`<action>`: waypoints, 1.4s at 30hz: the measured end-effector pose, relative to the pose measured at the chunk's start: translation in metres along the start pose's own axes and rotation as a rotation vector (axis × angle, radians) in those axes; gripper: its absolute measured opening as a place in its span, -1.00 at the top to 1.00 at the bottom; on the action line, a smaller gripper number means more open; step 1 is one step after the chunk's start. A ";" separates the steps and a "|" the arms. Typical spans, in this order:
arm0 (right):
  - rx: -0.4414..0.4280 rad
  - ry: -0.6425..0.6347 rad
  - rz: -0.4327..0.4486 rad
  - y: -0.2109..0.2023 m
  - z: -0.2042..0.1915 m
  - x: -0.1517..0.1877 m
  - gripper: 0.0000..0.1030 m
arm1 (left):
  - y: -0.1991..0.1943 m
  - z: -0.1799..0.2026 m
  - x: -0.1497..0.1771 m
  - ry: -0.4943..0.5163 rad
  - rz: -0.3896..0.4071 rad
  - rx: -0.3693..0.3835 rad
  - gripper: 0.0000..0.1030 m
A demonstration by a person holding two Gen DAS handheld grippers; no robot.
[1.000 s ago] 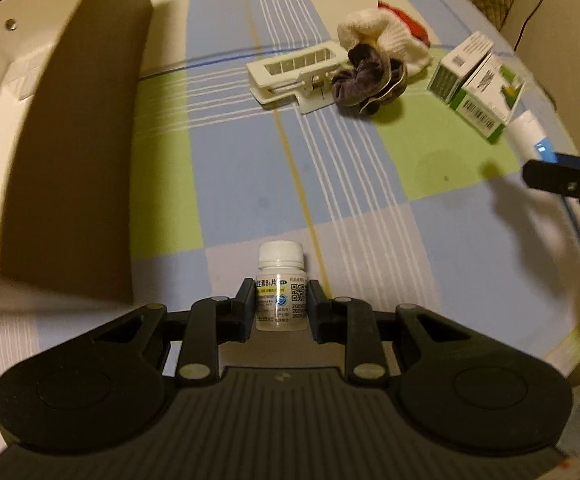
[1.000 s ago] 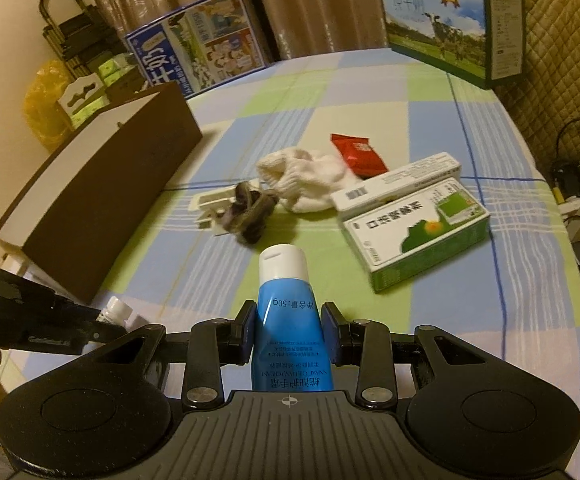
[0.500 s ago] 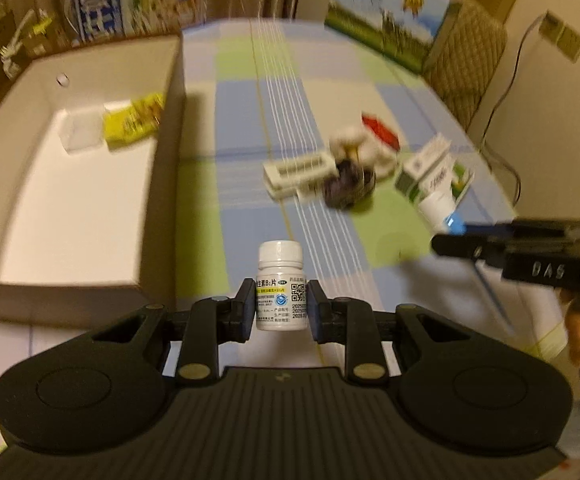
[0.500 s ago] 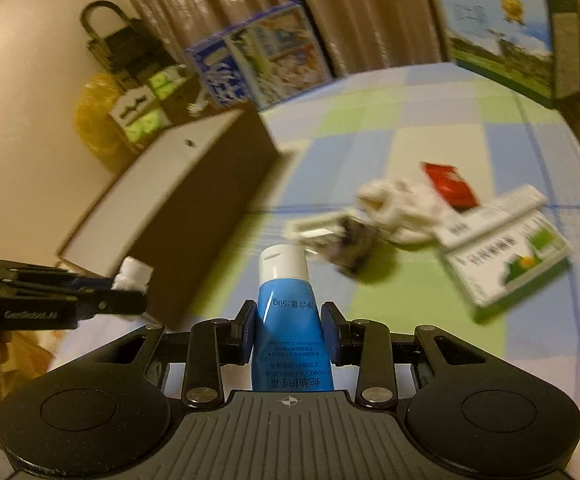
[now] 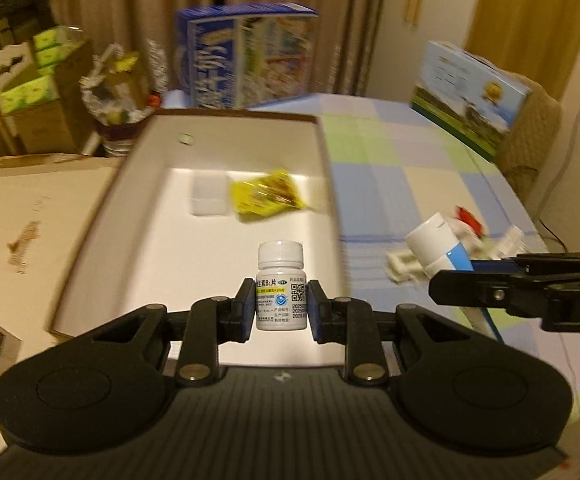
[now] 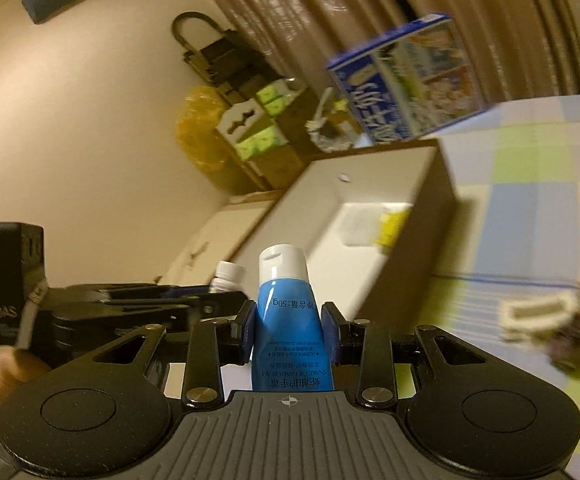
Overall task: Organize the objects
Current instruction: 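Carry the blue tube and white pill bottle over the brown box with both tools, then lower the tube into the box and open the right tool while the left tool releases the pill bottle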
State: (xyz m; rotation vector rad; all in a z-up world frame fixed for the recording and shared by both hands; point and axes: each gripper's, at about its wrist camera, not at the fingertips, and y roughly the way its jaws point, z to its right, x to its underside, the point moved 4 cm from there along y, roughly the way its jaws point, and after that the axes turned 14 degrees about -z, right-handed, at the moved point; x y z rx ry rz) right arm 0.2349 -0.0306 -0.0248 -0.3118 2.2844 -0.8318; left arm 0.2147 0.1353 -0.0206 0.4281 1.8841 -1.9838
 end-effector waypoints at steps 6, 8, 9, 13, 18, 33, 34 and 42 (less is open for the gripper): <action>0.016 0.037 0.013 0.049 -0.013 -0.042 0.38 | 0.003 -0.047 -0.021 -0.011 0.020 -0.042 0.57; 0.020 0.066 0.017 0.062 -0.011 -0.053 0.38 | 0.009 -0.060 -0.029 -0.012 0.017 -0.048 0.57; 0.027 0.078 0.017 0.069 -0.010 -0.059 0.38 | 0.012 -0.066 -0.033 -0.015 0.014 -0.047 0.57; 0.059 0.114 0.017 0.092 -0.004 -0.076 0.38 | 0.027 -0.087 -0.047 -0.022 -0.006 -0.043 0.57; 0.151 0.112 -0.019 0.123 0.007 -0.086 0.38 | 0.053 -0.101 -0.062 -0.013 -0.049 -0.024 0.57; 0.454 -0.075 -0.274 0.206 0.044 -0.098 0.38 | 0.119 -0.111 -0.078 0.054 -0.169 -0.001 0.57; 0.463 -0.085 -0.284 0.208 0.045 -0.099 0.38 | 0.121 -0.111 -0.078 0.058 -0.172 0.000 0.57; 0.518 -0.126 -0.345 0.220 0.059 -0.104 0.37 | 0.134 -0.111 -0.083 0.065 -0.193 0.001 0.57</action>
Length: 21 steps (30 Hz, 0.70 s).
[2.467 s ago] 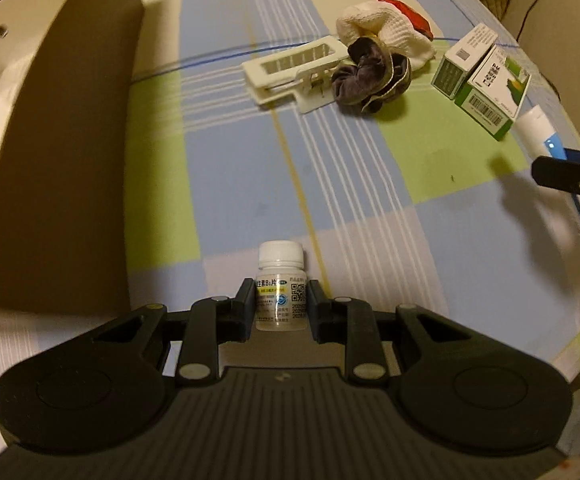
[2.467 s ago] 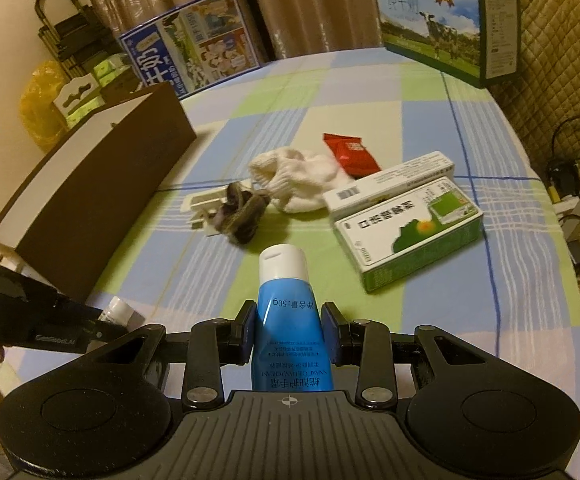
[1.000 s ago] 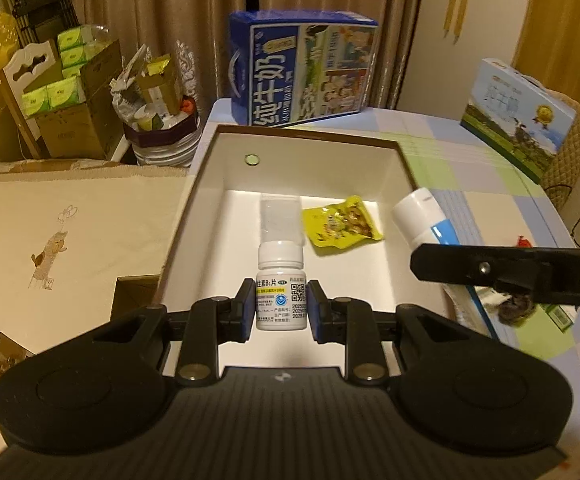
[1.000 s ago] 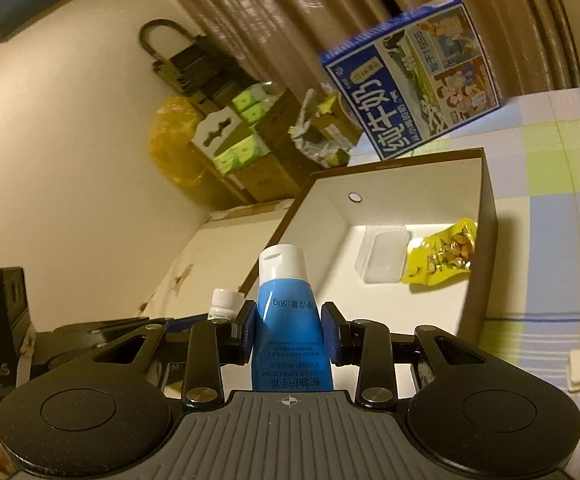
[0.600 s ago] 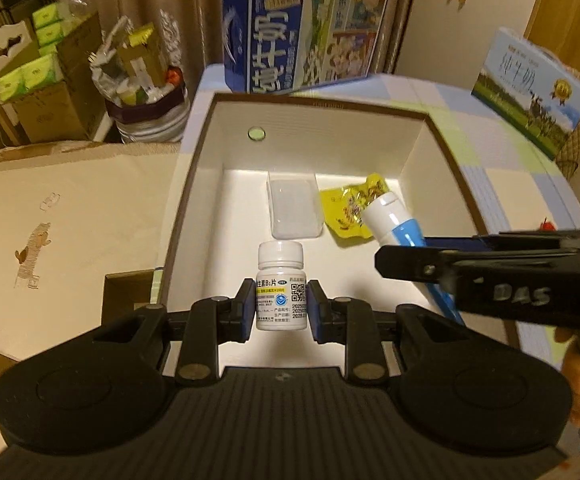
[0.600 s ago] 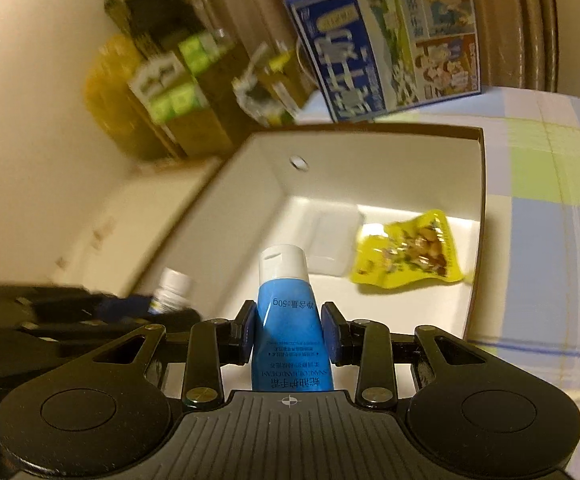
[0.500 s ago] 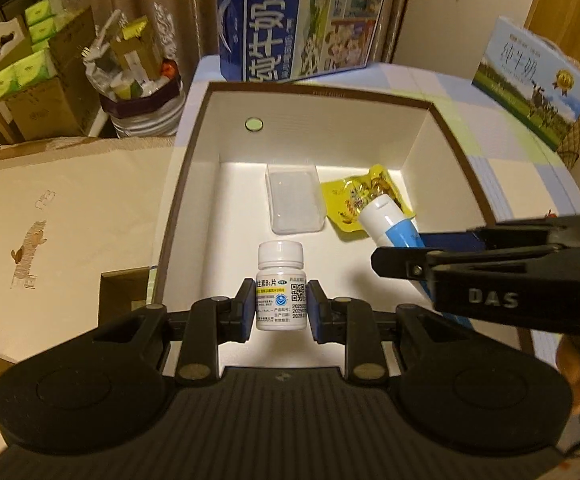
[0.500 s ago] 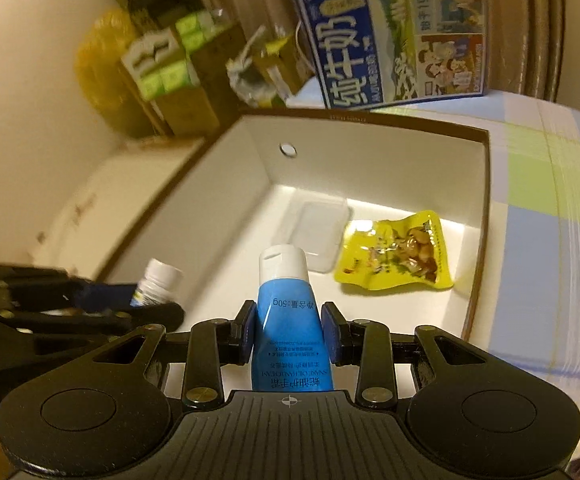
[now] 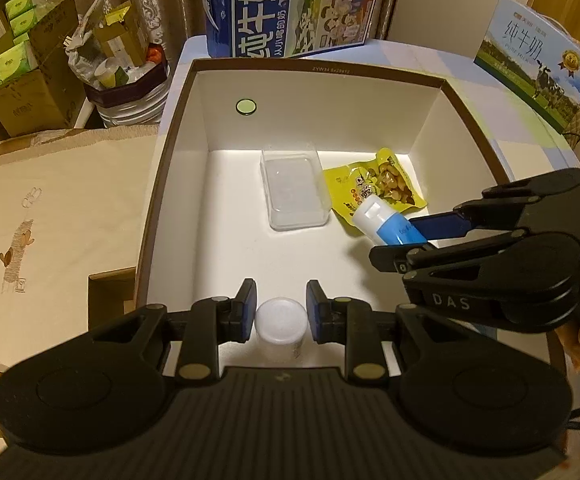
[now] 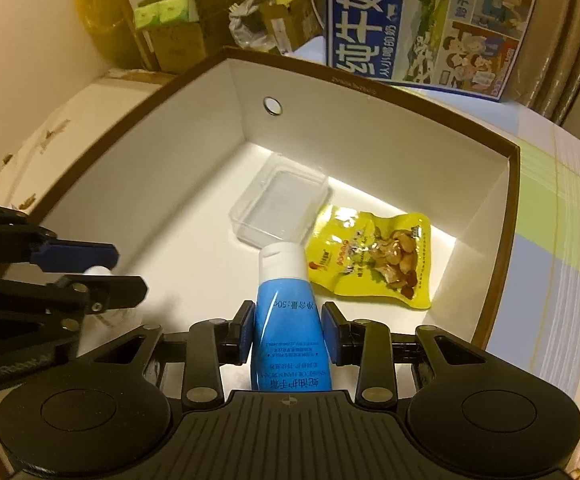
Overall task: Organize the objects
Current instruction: 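Lower the tube into the box and open the right tool while the left tool releases the pill bottle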
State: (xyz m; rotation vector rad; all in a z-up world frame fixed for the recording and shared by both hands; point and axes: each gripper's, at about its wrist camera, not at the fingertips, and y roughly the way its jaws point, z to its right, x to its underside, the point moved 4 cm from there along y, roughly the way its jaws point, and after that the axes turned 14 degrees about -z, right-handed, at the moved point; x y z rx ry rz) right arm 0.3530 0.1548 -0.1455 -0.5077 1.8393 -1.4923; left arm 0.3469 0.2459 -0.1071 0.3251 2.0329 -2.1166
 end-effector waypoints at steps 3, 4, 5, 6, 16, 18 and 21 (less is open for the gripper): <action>0.001 -0.007 0.013 0.001 0.001 0.000 0.37 | 0.004 0.000 -0.002 0.002 -0.006 -0.003 0.57; -0.002 -0.006 0.015 0.000 0.001 -0.001 0.37 | 0.005 -0.001 -0.002 0.003 -0.008 -0.004 0.57; -0.003 -0.006 0.016 -0.001 0.001 -0.001 0.37 | 0.006 0.000 -0.003 0.003 -0.009 -0.003 0.57; -0.004 -0.005 0.018 -0.002 0.002 -0.001 0.37 | 0.006 0.000 -0.004 0.003 -0.010 -0.004 0.57; -0.073 -0.017 0.088 -0.031 0.003 0.015 0.35 | 0.010 0.006 -0.014 0.017 -0.006 -0.006 0.63; -0.093 -0.014 0.109 -0.040 0.002 0.021 0.34 | 0.007 0.006 -0.014 0.014 0.005 -0.005 0.56; -0.118 -0.013 0.140 -0.054 0.001 0.031 0.24 | 0.000 0.007 -0.013 0.009 0.020 -0.006 0.39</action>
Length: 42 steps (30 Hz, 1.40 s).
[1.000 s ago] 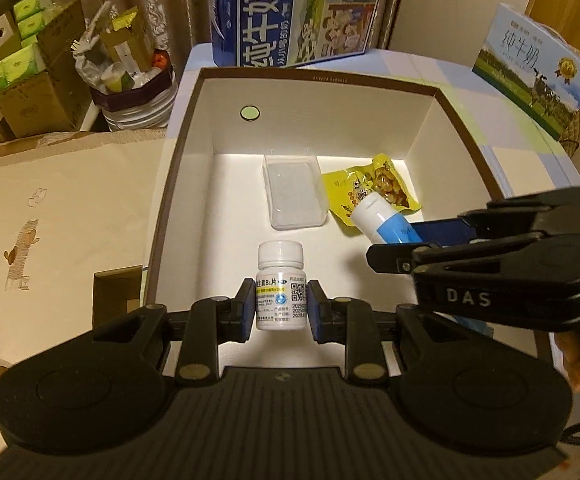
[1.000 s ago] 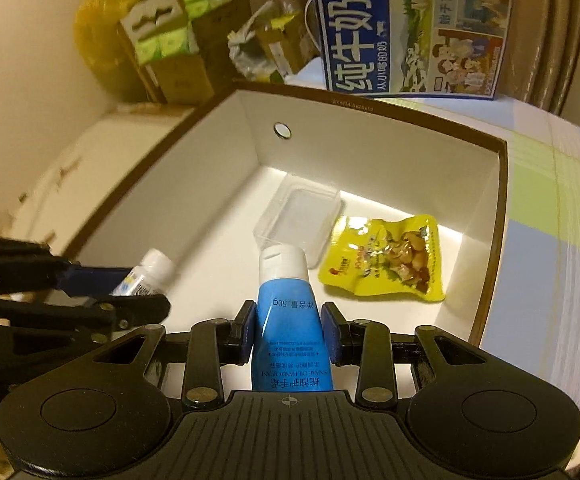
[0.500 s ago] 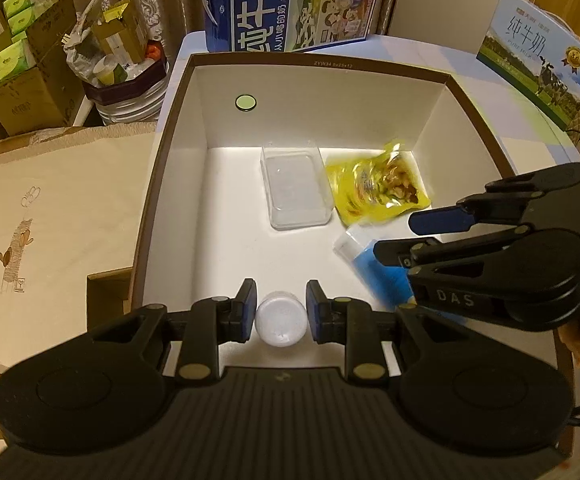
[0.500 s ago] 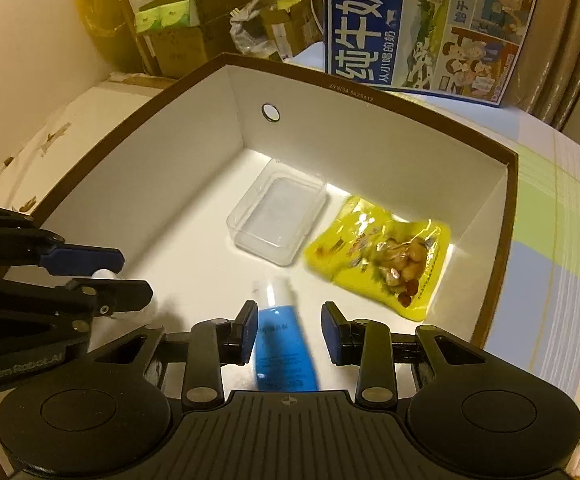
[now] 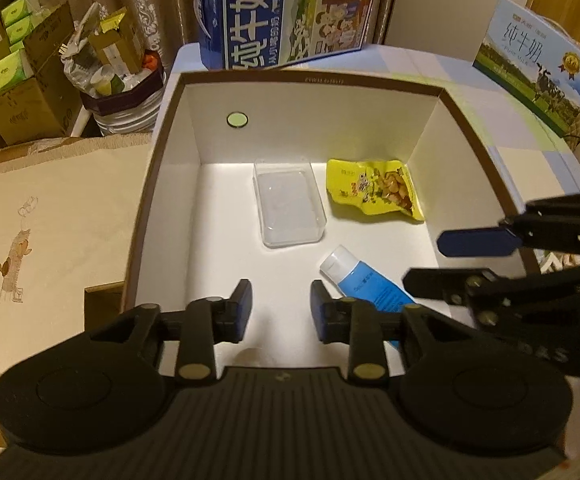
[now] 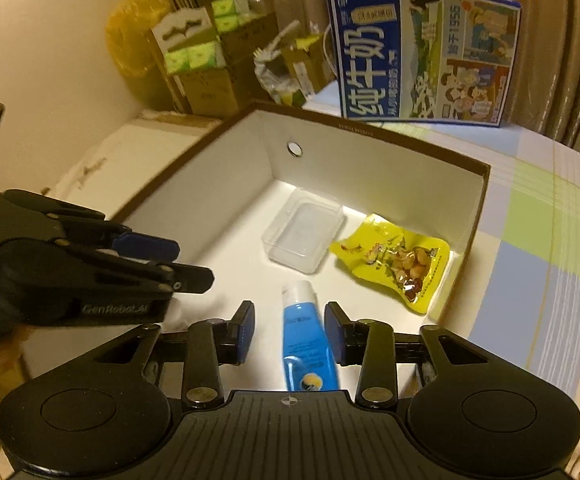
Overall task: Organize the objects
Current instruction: 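Lower the tube into the box and open the right tool while the left tool releases the pill bottle, then withdraw both tools from the box back toward the remaining items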
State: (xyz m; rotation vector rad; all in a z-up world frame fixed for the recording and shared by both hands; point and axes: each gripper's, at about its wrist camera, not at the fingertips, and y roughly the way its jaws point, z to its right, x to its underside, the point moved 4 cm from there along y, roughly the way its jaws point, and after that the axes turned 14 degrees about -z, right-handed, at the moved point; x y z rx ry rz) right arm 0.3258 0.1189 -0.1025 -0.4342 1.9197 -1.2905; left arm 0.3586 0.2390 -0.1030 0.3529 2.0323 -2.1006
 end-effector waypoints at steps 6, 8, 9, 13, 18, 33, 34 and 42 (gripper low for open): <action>-0.045 0.012 0.059 -0.032 -0.006 0.018 -0.01 | -0.022 -0.003 0.012 -0.041 0.031 -0.018 -0.09; -0.059 0.021 0.076 -0.043 -0.007 0.025 -0.04 | -0.032 -0.003 0.019 -0.051 0.046 -0.025 -0.25; -0.067 0.028 0.085 -0.049 -0.007 0.029 -0.06 | -0.038 -0.003 0.023 -0.058 0.052 -0.027 -0.31; -0.079 0.062 0.116 -0.071 -0.002 0.045 -0.09 | -0.058 0.004 0.039 -0.071 0.078 -0.029 -0.48; -0.078 0.107 0.139 -0.095 0.007 0.067 -0.10 | -0.077 0.018 0.059 -0.080 0.095 -0.019 -0.52; -0.090 0.187 0.142 -0.145 0.035 0.147 -0.10 | -0.106 0.088 0.105 -0.082 0.116 0.012 -0.63; -0.091 0.190 0.141 -0.148 0.037 0.151 -0.10 | -0.108 0.093 0.107 -0.079 0.117 0.014 -0.64; -0.092 0.214 0.122 -0.163 0.058 0.183 -0.10 | -0.113 0.140 0.124 -0.047 0.109 0.041 -0.64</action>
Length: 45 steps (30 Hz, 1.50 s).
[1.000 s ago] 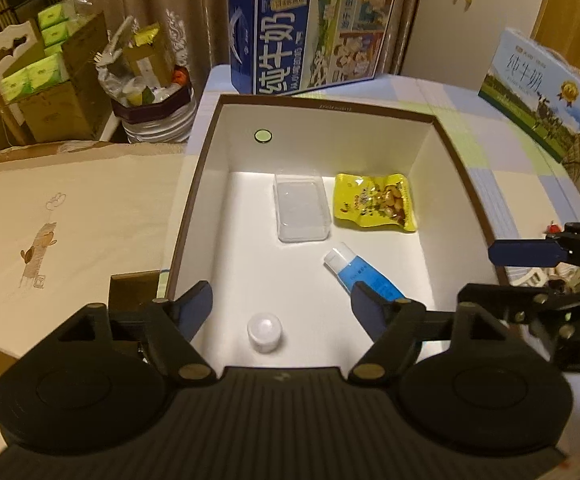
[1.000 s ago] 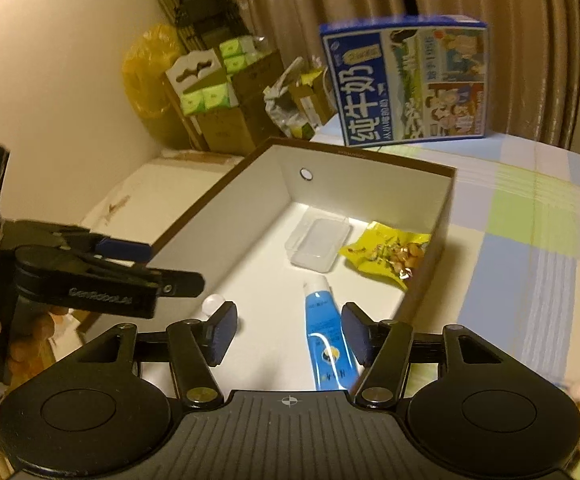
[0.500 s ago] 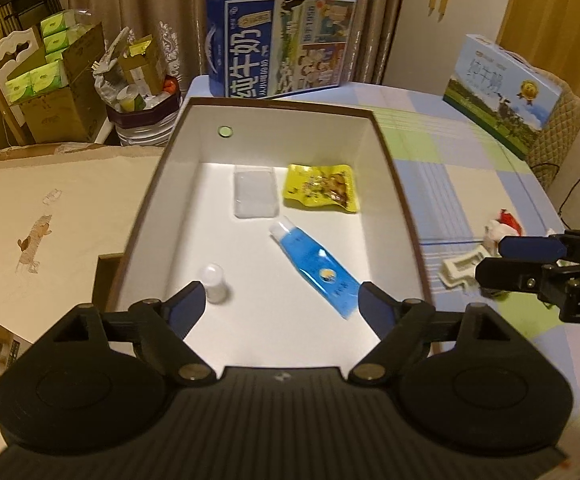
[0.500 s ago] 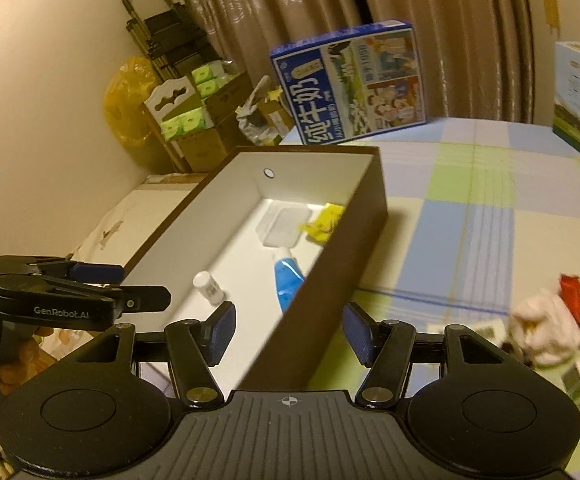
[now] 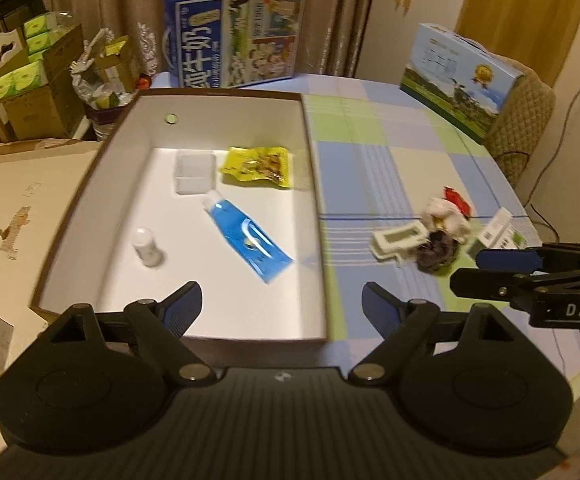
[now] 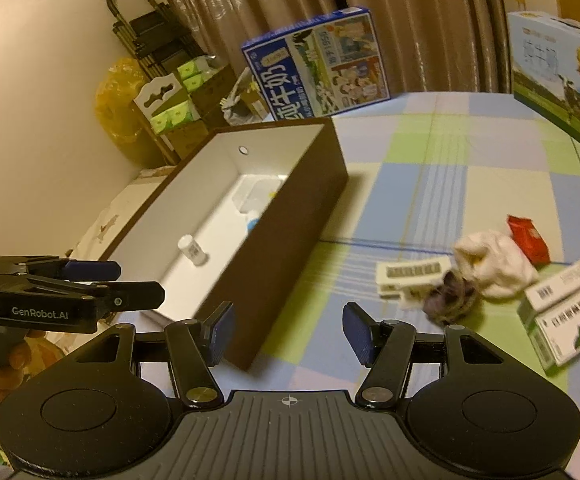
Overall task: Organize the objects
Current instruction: 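Withdraw both tools from the box back toward the remaining items, then grasp the green-and-white spray box with the right tool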
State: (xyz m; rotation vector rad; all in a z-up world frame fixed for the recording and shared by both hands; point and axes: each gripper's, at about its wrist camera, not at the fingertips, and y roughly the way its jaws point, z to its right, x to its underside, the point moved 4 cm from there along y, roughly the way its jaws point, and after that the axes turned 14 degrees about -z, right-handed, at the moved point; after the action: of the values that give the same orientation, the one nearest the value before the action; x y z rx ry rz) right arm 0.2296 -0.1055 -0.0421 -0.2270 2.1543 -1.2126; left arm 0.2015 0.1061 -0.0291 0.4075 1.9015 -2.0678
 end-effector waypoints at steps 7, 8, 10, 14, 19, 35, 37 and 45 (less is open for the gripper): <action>0.018 0.029 -0.006 -0.015 0.023 0.014 -0.10 | 0.002 0.035 0.009 0.019 -0.010 0.025 -0.64; 0.025 0.038 -0.006 -0.016 0.028 0.015 -0.10 | 0.003 0.039 0.009 0.022 -0.011 0.028 -0.64; 0.046 0.064 -0.007 -0.020 0.039 0.018 -0.10 | 0.007 0.049 0.008 0.030 -0.016 0.033 -0.64; 0.091 0.117 -0.005 -0.025 0.063 0.023 -0.10 | 0.017 0.070 0.005 0.058 -0.024 0.040 -0.64; 0.126 0.164 -0.006 -0.028 0.088 0.027 -0.10 | 0.033 0.098 -0.005 0.117 -0.028 0.044 -0.63; 0.226 0.314 0.022 -0.038 0.172 0.039 -0.10 | 0.091 0.158 -0.039 0.259 -0.083 0.094 -0.52; 0.257 0.330 0.027 -0.039 0.191 0.039 -0.10 | 0.099 0.164 -0.041 0.263 -0.097 0.096 -0.51; 0.269 0.334 0.083 -0.041 0.261 0.022 0.25 | 0.126 0.172 -0.049 0.240 -0.127 0.074 -0.45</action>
State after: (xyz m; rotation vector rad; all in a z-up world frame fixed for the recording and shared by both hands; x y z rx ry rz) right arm 0.3655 -0.3215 -0.1130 0.1921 2.2154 -1.5612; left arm 0.2967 -0.0734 -0.1100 0.5905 2.0358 -2.2651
